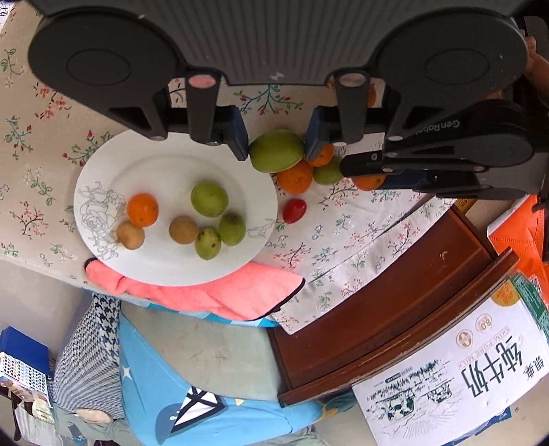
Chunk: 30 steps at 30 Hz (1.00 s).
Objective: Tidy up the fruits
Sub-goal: 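Carry the tangerine and the green jujube over the white plate, then lower the tangerine onto the plate and open the left gripper while the right releases the jujube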
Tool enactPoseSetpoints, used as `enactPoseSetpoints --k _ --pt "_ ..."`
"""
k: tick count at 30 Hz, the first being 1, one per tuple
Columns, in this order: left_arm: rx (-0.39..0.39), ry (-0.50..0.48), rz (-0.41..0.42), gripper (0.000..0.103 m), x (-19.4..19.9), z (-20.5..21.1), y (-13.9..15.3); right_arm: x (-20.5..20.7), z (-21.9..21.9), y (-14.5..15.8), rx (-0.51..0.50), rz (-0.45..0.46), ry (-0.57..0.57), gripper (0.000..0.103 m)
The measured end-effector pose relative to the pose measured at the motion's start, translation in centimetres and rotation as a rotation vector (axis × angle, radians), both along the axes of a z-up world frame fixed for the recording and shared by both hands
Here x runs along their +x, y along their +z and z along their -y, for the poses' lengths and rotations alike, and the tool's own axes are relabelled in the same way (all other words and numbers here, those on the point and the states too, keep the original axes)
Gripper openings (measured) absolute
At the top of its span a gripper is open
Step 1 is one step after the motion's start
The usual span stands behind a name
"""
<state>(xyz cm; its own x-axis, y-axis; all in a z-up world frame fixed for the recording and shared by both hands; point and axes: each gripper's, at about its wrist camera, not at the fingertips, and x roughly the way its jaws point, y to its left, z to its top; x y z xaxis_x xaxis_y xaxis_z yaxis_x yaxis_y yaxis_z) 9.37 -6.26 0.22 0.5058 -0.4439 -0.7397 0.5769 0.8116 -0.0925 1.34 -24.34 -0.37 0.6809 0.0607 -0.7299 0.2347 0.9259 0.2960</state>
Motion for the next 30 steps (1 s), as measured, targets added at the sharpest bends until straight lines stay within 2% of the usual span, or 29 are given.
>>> enactPoseSetpoints --k 5,8,11,16,21,30 --pt "-0.035 -0.012 0.003 0.028 -0.1 1.2 0.8 -0.2 2.3 1.7 0.004 0.048 -0.075 0.036" --pt "-0.045 -0.021 0.000 0.028 -0.1 2.3 1.0 -0.5 4.1 2.0 0.023 0.053 -0.158 0.036" --pt "-0.056 -0.038 -0.010 0.028 -0.2 3.7 0.8 -1.0 6.2 2.0 0.066 0.050 -0.253 0.036" --pt "-0.068 -0.068 -0.031 0.028 -0.2 6.4 -0.1 -1.7 8.0 1.5 0.068 0.014 -0.362 0.036" --pt "-0.062 -0.092 -0.035 0.028 -0.5 8.5 -0.9 -1.9 8.7 0.5 0.071 -0.029 -0.417 0.036" --pt "-0.026 -0.100 -0.028 0.028 -0.8 10.2 -2.0 -1.9 9.6 -1.4 0.150 -0.087 -0.475 0.036"
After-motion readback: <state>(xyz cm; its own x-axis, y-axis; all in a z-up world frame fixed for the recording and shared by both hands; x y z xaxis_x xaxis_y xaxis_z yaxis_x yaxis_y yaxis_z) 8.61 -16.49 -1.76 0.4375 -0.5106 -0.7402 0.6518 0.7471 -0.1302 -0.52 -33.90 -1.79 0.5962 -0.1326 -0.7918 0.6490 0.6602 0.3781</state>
